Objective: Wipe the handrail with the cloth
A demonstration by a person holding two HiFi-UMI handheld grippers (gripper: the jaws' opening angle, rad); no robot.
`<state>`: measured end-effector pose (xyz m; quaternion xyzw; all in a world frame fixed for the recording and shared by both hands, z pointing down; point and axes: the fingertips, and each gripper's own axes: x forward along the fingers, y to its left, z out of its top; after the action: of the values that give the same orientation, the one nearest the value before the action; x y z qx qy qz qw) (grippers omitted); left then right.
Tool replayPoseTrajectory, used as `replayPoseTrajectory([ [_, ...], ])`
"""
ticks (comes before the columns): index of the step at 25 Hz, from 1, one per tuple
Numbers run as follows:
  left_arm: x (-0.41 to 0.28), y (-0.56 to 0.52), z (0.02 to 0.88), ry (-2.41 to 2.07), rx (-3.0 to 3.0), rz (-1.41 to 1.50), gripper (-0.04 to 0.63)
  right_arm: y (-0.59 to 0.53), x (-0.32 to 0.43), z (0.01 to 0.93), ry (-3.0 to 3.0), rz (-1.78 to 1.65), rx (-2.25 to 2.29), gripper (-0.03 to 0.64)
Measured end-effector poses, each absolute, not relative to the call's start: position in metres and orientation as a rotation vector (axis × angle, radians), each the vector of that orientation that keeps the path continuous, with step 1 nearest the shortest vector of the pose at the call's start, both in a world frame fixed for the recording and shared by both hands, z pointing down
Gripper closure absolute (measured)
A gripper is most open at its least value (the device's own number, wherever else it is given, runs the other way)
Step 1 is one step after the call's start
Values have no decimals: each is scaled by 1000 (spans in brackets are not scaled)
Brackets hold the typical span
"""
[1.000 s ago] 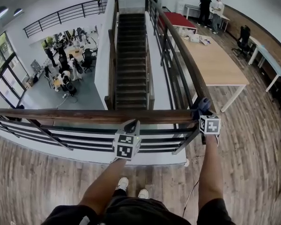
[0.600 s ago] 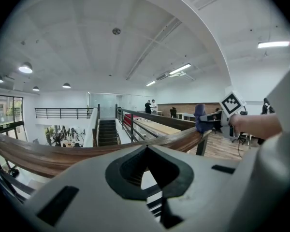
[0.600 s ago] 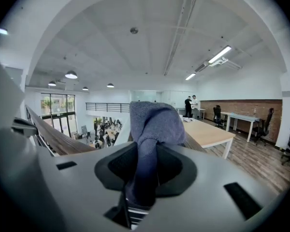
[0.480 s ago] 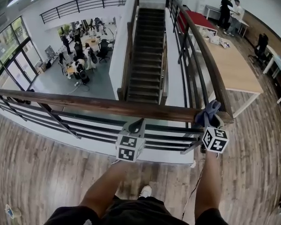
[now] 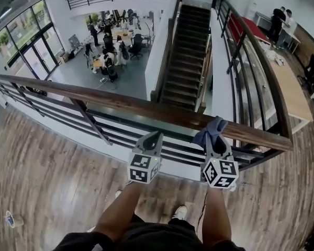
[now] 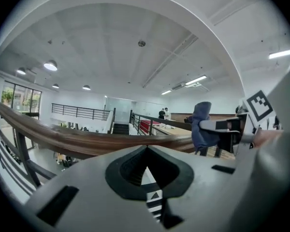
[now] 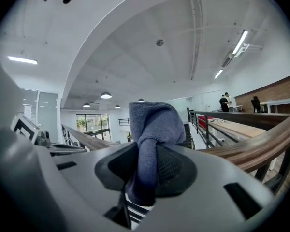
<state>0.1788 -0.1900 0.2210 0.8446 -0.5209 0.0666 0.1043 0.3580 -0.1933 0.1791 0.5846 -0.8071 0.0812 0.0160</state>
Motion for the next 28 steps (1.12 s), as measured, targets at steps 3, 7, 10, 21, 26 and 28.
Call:
replayPoseTrajectory([
  [3, 92, -199, 231, -1575, 2471, 219, 597, -203, 266, 191, -2545, 257, 1762, 512],
  [7, -12, -207, 247, -1672, 2397, 259, 597, -211, 157, 218, -2580, 274, 1637, 513],
  [10, -84, -215, 270, -1731, 2342, 269, 597, -218, 76, 247, -2597, 262, 1529, 512],
  [21, -301, -257, 324, -1881, 2141, 302, 597, -290, -195, 344, -2571, 350, 1211, 512],
  [26, -379, -269, 359, -1919, 2080, 325, 597, -329, -297, 386, -2543, 376, 1046, 512],
  [28, -400, -272, 369, -1921, 2072, 342, 597, -341, -323, 404, -2505, 368, 1008, 512],
])
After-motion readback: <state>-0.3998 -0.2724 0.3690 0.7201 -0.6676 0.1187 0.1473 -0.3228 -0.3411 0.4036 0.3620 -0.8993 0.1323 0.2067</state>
